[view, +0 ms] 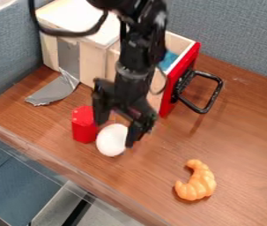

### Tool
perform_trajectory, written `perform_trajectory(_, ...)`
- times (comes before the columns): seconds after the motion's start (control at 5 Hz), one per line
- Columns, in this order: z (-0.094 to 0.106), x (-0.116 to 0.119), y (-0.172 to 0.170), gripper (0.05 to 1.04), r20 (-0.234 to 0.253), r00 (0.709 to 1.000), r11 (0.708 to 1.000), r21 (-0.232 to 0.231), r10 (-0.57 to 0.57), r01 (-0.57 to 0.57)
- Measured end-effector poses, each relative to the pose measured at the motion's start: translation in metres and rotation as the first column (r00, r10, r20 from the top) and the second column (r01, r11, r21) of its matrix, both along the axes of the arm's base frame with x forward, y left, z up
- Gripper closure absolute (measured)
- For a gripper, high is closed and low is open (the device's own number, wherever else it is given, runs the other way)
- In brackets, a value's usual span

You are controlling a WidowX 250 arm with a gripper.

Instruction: Move the egg inside the drawer to the table next to the red object

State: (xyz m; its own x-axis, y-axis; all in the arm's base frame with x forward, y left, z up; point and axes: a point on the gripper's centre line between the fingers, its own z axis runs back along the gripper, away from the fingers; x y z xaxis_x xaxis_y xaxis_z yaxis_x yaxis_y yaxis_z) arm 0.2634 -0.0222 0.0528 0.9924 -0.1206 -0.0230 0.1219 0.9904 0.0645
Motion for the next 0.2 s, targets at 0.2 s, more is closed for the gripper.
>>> perform_trajectory(0.2, 0.0252, 0.0067, -0.0050, 0.084, 0.024, 0.998, 0.998, -0.021, -0.051, 0.052)
